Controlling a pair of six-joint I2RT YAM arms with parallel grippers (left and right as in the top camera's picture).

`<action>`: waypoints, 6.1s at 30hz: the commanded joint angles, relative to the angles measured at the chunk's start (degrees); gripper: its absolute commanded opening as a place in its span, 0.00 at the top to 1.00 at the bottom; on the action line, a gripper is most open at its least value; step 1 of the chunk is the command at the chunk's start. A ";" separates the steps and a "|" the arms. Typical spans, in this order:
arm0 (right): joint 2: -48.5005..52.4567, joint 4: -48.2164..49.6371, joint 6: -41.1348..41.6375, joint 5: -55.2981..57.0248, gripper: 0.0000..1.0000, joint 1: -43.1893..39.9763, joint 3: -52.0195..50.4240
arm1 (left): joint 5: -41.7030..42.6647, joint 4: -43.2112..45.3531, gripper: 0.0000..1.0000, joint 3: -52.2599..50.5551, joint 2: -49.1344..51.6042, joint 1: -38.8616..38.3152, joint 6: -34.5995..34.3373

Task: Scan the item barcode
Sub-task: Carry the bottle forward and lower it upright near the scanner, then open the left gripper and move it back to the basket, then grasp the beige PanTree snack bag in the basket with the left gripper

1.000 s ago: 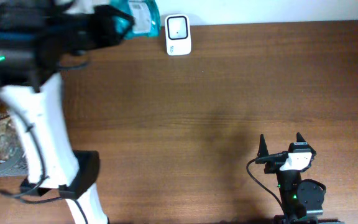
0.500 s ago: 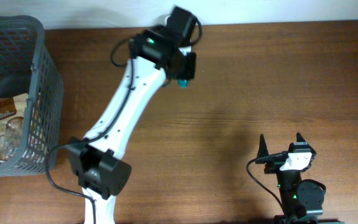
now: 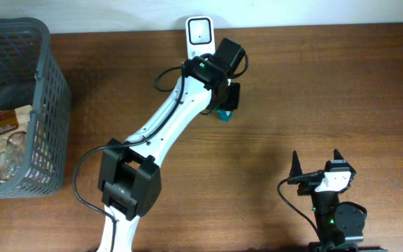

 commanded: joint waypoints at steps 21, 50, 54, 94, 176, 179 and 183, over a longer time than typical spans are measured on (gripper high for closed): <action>-0.44 -0.17 -0.11 0.09 0.02 -0.37 -0.52 | -0.96 0.83 1.00 0.59 2.29 -3.52 -3.54; -0.44 -0.17 -0.11 0.09 0.02 -0.37 -0.52 | -2.82 2.51 0.38 3.48 2.29 -4.22 -0.46; -0.44 -0.17 -0.11 0.09 0.02 -0.37 -0.52 | -2.82 2.60 0.39 3.48 2.29 -4.22 -0.46; -0.44 -0.17 -0.11 0.09 0.02 -0.37 -0.52 | -4.15 -36.28 0.01 54.71 -6.27 50.14 12.24; -0.44 -0.17 -0.11 0.09 0.02 -0.37 -0.52 | -10.29 5.25 1.00 -23.78 -7.37 70.31 33.51; -0.44 -0.17 -0.11 0.09 0.02 -0.37 -0.52 | -10.03 5.29 1.00 -21.42 -9.46 70.31 32.46; -0.44 -0.17 -0.11 0.09 0.02 -0.37 -0.52 | -9.27 5.53 1.00 -17.51 -13.55 70.31 32.46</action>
